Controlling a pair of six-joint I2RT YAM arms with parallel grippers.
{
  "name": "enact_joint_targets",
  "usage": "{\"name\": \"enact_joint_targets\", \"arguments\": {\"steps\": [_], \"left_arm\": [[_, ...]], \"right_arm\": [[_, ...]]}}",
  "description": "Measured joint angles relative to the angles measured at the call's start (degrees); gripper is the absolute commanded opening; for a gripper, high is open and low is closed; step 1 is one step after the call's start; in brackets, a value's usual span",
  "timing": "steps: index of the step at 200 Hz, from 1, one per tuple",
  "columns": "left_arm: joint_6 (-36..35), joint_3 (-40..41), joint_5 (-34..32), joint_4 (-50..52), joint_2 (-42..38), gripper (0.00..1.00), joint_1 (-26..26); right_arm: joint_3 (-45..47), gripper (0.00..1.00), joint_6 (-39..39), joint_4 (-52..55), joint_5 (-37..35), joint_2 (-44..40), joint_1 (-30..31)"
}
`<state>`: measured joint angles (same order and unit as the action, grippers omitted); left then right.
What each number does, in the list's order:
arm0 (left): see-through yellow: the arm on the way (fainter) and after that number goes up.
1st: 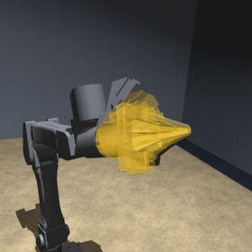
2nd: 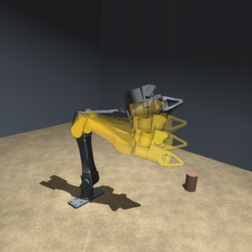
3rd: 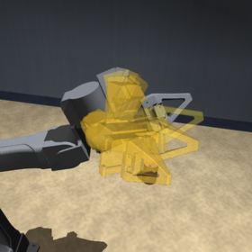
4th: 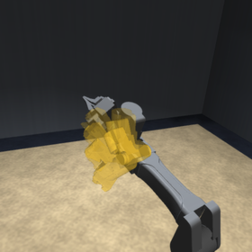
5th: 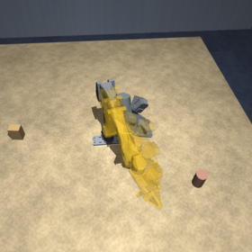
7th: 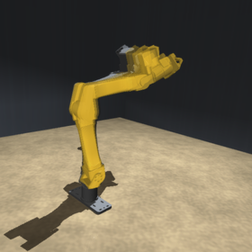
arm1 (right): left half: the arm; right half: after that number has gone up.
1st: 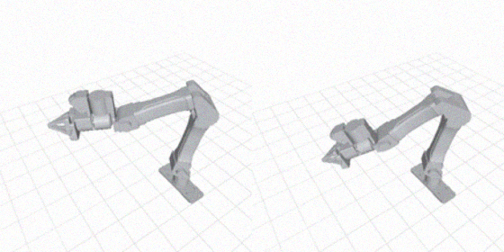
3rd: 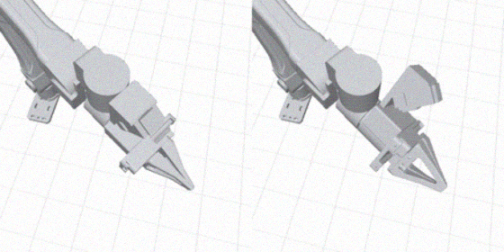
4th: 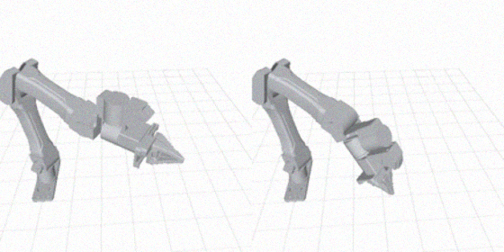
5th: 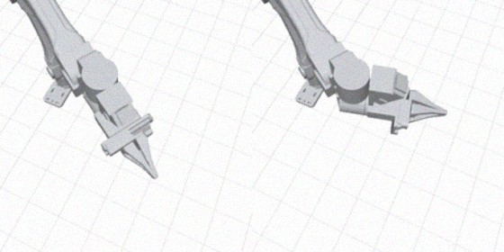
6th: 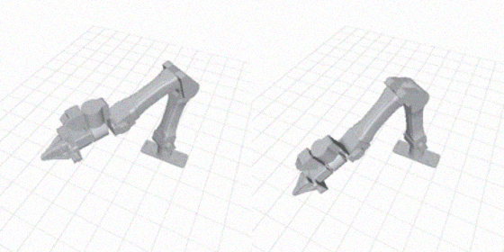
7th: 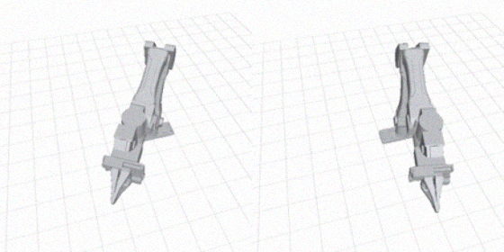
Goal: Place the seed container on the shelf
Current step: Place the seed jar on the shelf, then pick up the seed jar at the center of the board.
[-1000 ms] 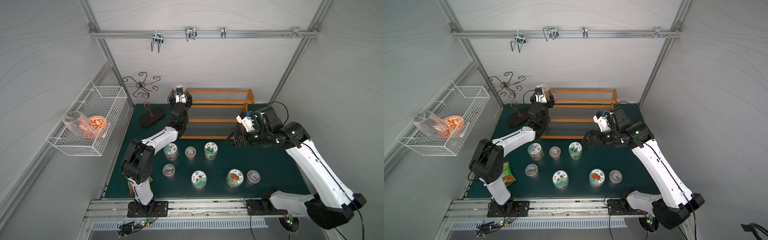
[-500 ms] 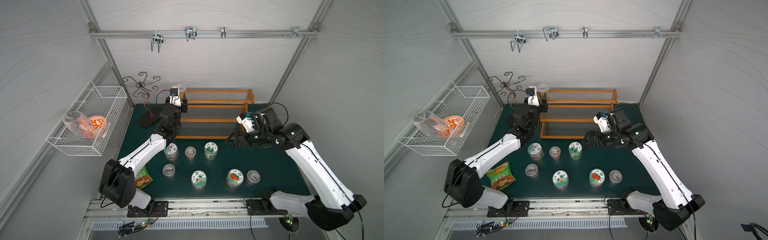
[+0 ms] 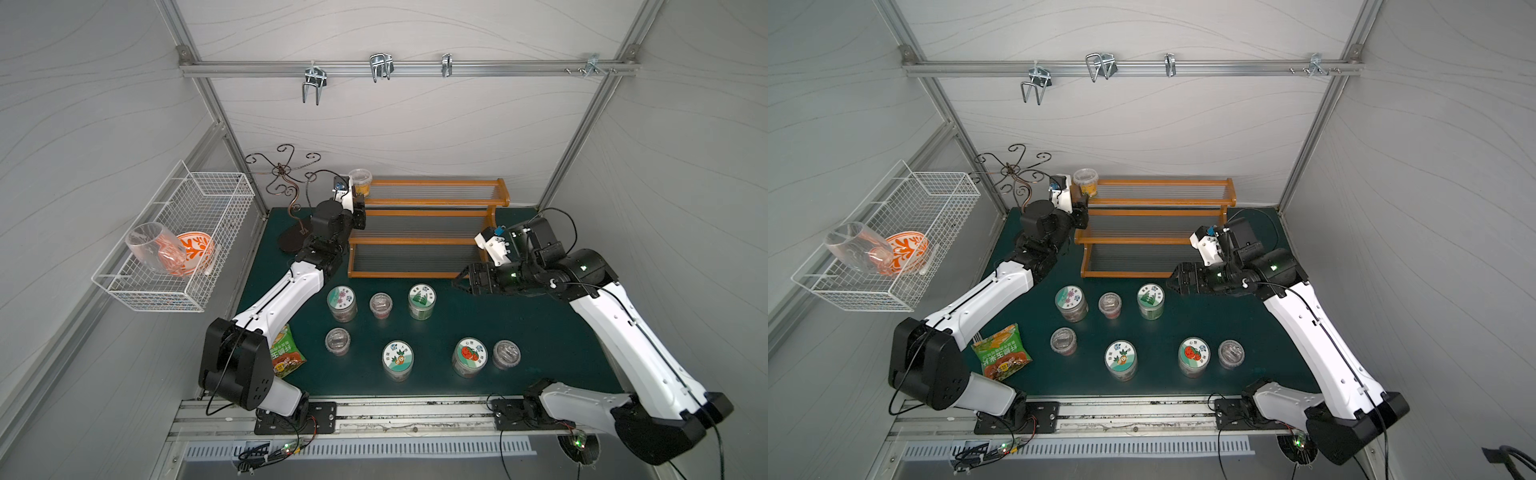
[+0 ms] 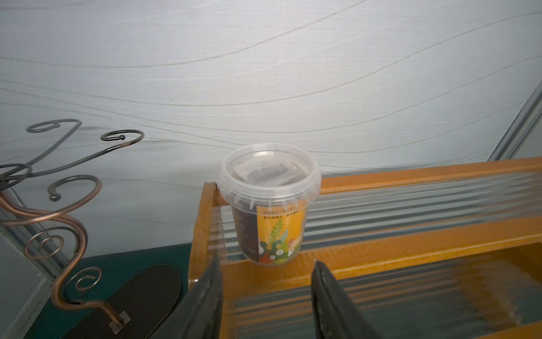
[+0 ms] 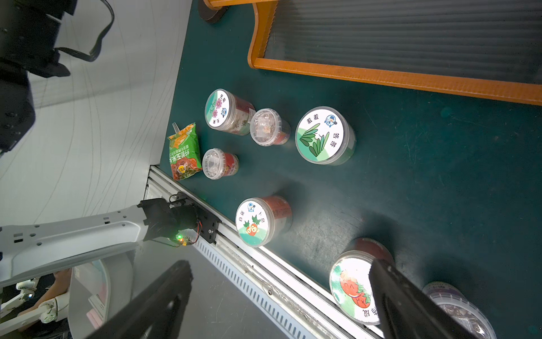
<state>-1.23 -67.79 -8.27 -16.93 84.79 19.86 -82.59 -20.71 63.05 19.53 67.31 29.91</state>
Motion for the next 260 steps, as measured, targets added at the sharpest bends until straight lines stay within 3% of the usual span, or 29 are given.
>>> {"name": "enact_joint_targets", "arguments": {"steps": [41, 72, 97, 160, 260], "left_arm": [[2.08, 0.11, 4.09, 8.48, -3.91, 0.68, 0.00], [4.74, 1.11, 6.91, 16.26, -11.41, 0.86, 0.00], [7.19, 1.97, 8.35, 22.43, -16.76, 0.99, 0.00], [11.32, 6.21, 5.20, 40.19, -29.86, 1.00, -0.04], [13.57, 11.69, 3.26, 56.59, -40.37, 1.00, -0.04]], "right_arm": [[5.05, 0.98, 1.27, -3.91, 0.11, 0.13, -0.07], [8.33, 0.97, 1.46, -7.69, -1.07, 1.05, 1.90], [8.87, 0.96, 1.79, -10.80, -3.89, 4.04, 7.43], [8.17, 0.96, 2.36, -19.89, -11.72, 15.61, 20.61], [-1.75, 0.99, 5.31, -27.34, -19.21, 35.63, 28.63]]}}
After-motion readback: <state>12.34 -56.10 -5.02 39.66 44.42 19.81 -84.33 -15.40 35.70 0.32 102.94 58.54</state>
